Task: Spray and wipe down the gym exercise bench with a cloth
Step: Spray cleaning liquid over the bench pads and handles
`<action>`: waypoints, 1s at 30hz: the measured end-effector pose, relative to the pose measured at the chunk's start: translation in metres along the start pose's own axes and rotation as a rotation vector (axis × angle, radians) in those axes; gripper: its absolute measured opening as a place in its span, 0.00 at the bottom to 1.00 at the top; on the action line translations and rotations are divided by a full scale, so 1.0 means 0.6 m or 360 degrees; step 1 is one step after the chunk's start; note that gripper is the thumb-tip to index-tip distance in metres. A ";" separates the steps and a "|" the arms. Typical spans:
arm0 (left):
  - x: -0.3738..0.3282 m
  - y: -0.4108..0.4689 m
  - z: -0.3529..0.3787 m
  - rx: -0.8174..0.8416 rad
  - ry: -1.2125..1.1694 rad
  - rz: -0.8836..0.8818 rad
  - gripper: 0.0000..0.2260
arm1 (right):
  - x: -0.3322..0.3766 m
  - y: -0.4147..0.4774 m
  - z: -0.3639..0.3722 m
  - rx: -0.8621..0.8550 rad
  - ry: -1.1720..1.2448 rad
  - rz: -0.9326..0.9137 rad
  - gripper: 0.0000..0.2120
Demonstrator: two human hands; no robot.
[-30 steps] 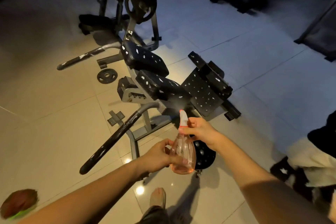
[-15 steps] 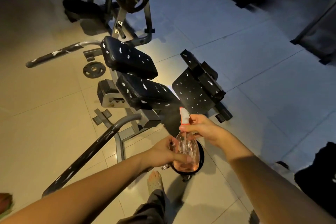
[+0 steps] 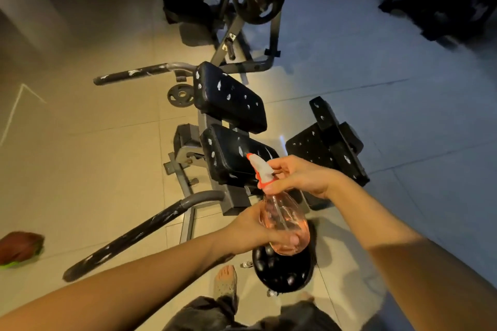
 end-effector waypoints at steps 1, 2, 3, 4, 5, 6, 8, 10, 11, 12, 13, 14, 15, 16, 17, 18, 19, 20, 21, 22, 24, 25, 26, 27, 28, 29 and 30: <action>0.002 0.004 0.001 -0.0041 -0.0039 -0.0007 0.25 | -0.001 0.008 -0.006 0.0035 -0.0029 -0.0012 0.22; 0.004 0.009 0.004 -0.0087 -0.0061 -0.0020 0.26 | -0.005 0.015 -0.013 0.0070 -0.0061 -0.0022 0.22; 0.005 0.017 0.008 -0.0131 -0.0080 -0.0027 0.27 | -0.009 0.019 -0.020 0.0101 -0.0089 -0.0033 0.22; 0.005 0.024 0.015 -0.0181 -0.0097 -0.0021 0.28 | -0.015 0.022 -0.028 0.0132 -0.0104 -0.0044 0.22; 0.003 0.031 0.024 -0.0234 -0.0112 -0.0011 0.29 | -0.021 0.023 -0.037 0.0166 -0.0106 -0.0054 0.21; 0.001 0.038 0.035 -0.0295 -0.0140 -0.0014 0.30 | -0.028 0.022 -0.046 0.0196 -0.0090 -0.0059 0.21; -0.001 0.052 0.059 -0.0432 -0.0199 -0.0030 0.31 | -0.046 0.016 -0.067 0.0246 -0.0033 -0.0067 0.21; -0.001 0.069 0.085 -0.0554 -0.0225 -0.0044 0.31 | -0.067 0.010 -0.090 0.0270 -0.0016 -0.0092 0.21; -0.002 0.078 0.099 -0.0586 -0.0237 -0.0061 0.32 | -0.076 0.007 -0.100 0.0277 -0.0026 -0.0108 0.20; -0.005 0.085 0.114 -0.0603 -0.0250 -0.0087 0.32 | -0.087 0.005 -0.109 0.0284 -0.0040 -0.0120 0.20; -0.008 0.092 0.129 -0.0607 -0.0258 -0.0098 0.30 | -0.097 0.002 -0.118 0.0293 -0.0058 -0.0129 0.19; -0.011 0.099 0.144 -0.0602 -0.0262 -0.0104 0.26 | -0.108 -0.001 -0.125 0.0304 -0.0077 -0.0131 0.18; -0.014 0.105 0.159 -0.0582 -0.0258 -0.0108 0.21 | -0.120 -0.004 -0.131 0.0324 -0.0090 -0.0123 0.18; -0.014 0.112 0.173 -0.0576 -0.0265 -0.0121 0.19 | -0.133 -0.006 -0.136 0.0350 -0.0098 -0.0104 0.17; -0.014 0.119 0.186 -0.0574 -0.0279 -0.0144 0.18 | -0.146 -0.009 -0.141 0.0378 -0.0106 -0.0075 0.17; -0.011 0.127 0.197 -0.0576 -0.0295 -0.0170 0.19 | -0.158 -0.013 -0.145 0.0405 -0.0113 -0.0043 0.17; -0.007 0.136 0.206 -0.0574 -0.0295 -0.0187 0.21 | -0.170 -0.016 -0.149 0.0423 -0.0119 -0.0018 0.17; -0.004 0.145 0.212 -0.0563 -0.0285 -0.0204 0.23 | -0.183 -0.019 -0.154 0.0426 -0.0117 -0.0001 0.17; -0.003 0.154 0.217 -0.0546 -0.0272 -0.0226 0.24 | -0.194 -0.022 -0.159 0.0418 -0.0106 0.0004 0.18; -0.003 0.161 0.220 -0.0524 -0.0261 -0.0248 0.24 | -0.205 -0.026 -0.166 0.0403 -0.0082 0.0004 0.18; -0.006 0.174 0.224 -0.0462 -0.0239 -0.0271 0.27 | -0.223 -0.035 -0.179 0.0355 -0.0026 -0.0006 0.16; -0.009 0.180 0.226 -0.0422 -0.0228 -0.0275 0.28 | -0.230 -0.040 -0.185 0.0319 -0.0005 -0.0008 0.14; -0.011 0.187 0.227 -0.0377 -0.0218 -0.0280 0.28 | -0.236 -0.043 -0.191 0.0284 0.0016 -0.0003 0.13; -0.013 0.194 0.229 -0.0343 -0.0211 -0.0284 0.28 | -0.242 -0.046 -0.198 0.0263 0.0032 0.0010 0.12; -0.016 0.199 0.232 -0.0327 -0.0207 -0.0293 0.29 | -0.247 -0.047 -0.203 0.0258 0.0036 0.0025 0.12; -0.018 0.205 0.234 -0.0334 -0.0204 -0.0301 0.29 | -0.250 -0.047 -0.208 0.0268 0.0023 0.0034 0.13; -0.019 0.210 0.235 -0.0343 -0.0213 -0.0311 0.29 | -0.251 -0.046 -0.212 0.0285 0.0004 0.0040 0.15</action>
Point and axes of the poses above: each hand's wrist, its own y-axis towards the middle knuckle, its own z-axis out of the palm, x = y × z, the point moved 3 cm from there along y, towards the middle knuckle, and after that the axes turned 6 degrees about -y, right-handed, at the moved point
